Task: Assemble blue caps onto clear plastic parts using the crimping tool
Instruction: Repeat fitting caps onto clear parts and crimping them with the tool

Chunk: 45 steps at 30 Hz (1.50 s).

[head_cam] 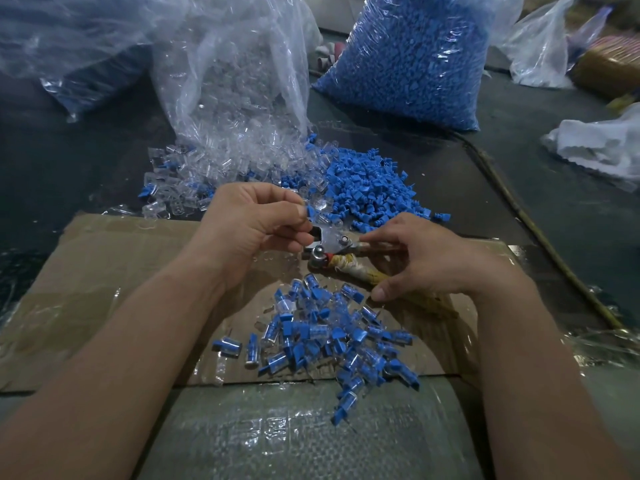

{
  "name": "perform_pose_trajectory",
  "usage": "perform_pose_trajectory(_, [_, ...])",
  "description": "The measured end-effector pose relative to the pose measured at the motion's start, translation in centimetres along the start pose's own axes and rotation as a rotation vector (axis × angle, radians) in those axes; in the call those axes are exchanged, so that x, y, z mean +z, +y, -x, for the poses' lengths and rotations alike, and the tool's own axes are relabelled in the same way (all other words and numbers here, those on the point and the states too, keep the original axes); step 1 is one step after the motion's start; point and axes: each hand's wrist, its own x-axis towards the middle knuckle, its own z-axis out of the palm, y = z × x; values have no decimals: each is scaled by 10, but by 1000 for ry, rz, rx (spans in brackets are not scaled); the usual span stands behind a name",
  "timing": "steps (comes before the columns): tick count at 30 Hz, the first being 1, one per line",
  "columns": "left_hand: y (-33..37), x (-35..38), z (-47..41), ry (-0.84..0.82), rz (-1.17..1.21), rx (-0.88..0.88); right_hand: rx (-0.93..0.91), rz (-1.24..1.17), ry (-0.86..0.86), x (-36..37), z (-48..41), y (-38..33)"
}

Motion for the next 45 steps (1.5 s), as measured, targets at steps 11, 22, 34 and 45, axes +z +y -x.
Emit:
perform_pose_trajectory(11, [-1,-2,-3,21,67,-5,72,192,250,10,-7,-22])
perform_pose_trajectory(22, [-3,-5,-6,48,101,39,103,118,382,10,-7,-12])
perform_pose_trajectory(34, [-4,7,-1,75,113,136,-20,-151,362,17,-4,-32])
perform_pose_trajectory(45, [-6,13,0,95,117,182,-44,-111,355,19,-4,-34])
